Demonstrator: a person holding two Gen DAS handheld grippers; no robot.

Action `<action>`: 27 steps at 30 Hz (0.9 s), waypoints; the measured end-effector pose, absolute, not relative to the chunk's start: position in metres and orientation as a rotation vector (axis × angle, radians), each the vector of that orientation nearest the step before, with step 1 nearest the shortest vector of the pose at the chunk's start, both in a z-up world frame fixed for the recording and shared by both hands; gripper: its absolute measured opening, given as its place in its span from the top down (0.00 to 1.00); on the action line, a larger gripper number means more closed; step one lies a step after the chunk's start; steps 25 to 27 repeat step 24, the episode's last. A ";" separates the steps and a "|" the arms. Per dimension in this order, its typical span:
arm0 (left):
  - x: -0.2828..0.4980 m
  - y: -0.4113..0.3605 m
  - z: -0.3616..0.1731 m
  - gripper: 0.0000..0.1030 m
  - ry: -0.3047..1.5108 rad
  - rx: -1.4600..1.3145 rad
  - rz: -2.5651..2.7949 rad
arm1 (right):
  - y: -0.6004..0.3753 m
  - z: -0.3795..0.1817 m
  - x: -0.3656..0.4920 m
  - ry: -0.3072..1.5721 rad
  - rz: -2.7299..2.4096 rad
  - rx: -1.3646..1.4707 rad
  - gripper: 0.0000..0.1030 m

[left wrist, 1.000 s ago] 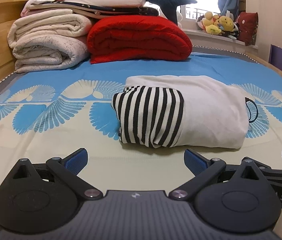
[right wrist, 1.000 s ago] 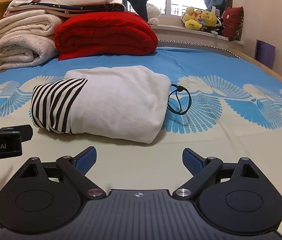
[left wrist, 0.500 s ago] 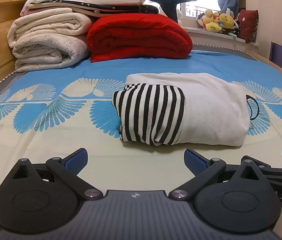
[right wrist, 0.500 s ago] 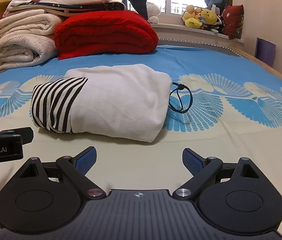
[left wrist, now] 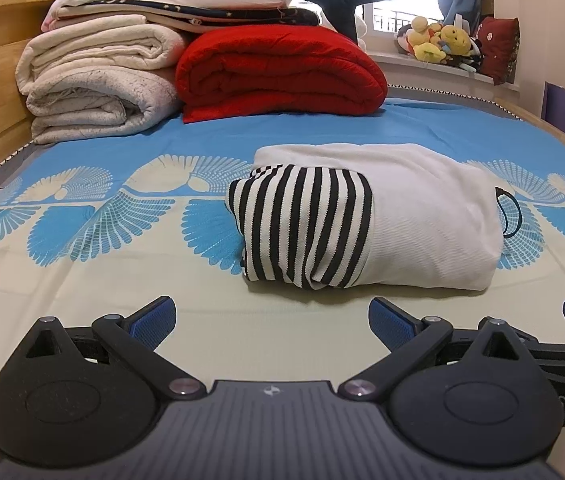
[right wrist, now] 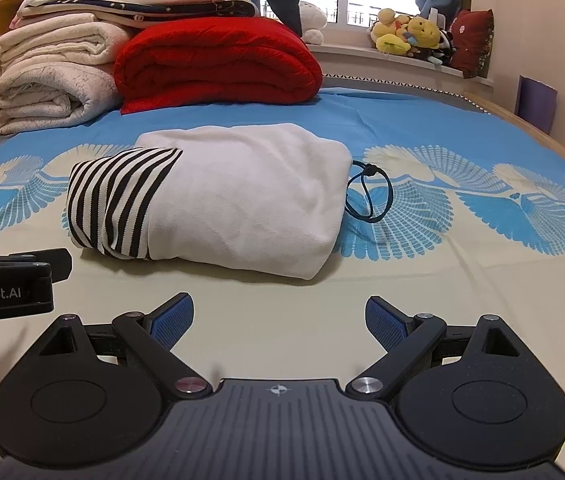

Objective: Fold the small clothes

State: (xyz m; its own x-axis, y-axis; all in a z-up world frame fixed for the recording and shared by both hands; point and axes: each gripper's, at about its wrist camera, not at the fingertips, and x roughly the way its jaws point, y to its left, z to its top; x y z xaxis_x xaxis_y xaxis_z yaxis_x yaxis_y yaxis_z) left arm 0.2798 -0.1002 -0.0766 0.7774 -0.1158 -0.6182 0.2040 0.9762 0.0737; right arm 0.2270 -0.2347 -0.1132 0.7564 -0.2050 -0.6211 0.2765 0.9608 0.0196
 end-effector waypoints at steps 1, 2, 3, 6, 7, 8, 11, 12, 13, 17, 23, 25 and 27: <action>0.280 -0.100 -0.077 0.00 0.659 0.140 -0.173 | -0.234 -0.113 0.227 0.663 -0.262 0.112 0.09; 0.280 -0.100 -0.077 0.00 0.658 0.140 -0.173 | -0.234 -0.113 0.227 0.662 -0.262 0.111 0.09; 0.280 -0.100 -0.077 0.00 0.659 0.140 -0.173 | -0.234 -0.114 0.227 0.662 -0.261 0.110 0.09; 0.280 -0.100 -0.077 0.00 0.662 0.140 -0.172 | -0.234 -0.114 0.227 0.663 -0.260 0.110 0.09; 0.280 -0.101 -0.077 0.00 0.663 0.142 -0.173 | -0.233 -0.114 0.227 0.664 -0.260 0.110 0.09; 0.280 -0.101 -0.077 0.00 0.664 0.144 -0.172 | -0.233 -0.114 0.227 0.664 -0.258 0.110 0.09; 0.280 -0.102 -0.078 0.00 0.667 0.148 -0.174 | -0.233 -0.114 0.227 0.663 -0.257 0.109 0.10; 0.280 -0.102 -0.078 0.00 0.667 0.149 -0.172 | -0.232 -0.114 0.227 0.664 -0.257 0.109 0.10; 0.280 -0.102 -0.079 0.00 0.667 0.151 -0.171 | -0.232 -0.114 0.227 0.665 -0.256 0.108 0.09; 0.281 -0.102 -0.079 0.00 0.672 0.149 -0.168 | -0.230 -0.114 0.227 0.664 -0.250 0.106 0.09; 0.279 -0.103 -0.079 0.00 0.664 0.161 -0.164 | -0.229 -0.114 0.227 0.664 -0.249 0.104 0.09; 0.279 -0.104 -0.078 0.00 0.665 0.161 -0.165 | -0.228 -0.114 0.227 0.665 -0.249 0.102 0.09; 0.279 -0.104 -0.078 0.00 0.665 0.161 -0.165 | -0.228 -0.114 0.227 0.665 -0.249 0.102 0.09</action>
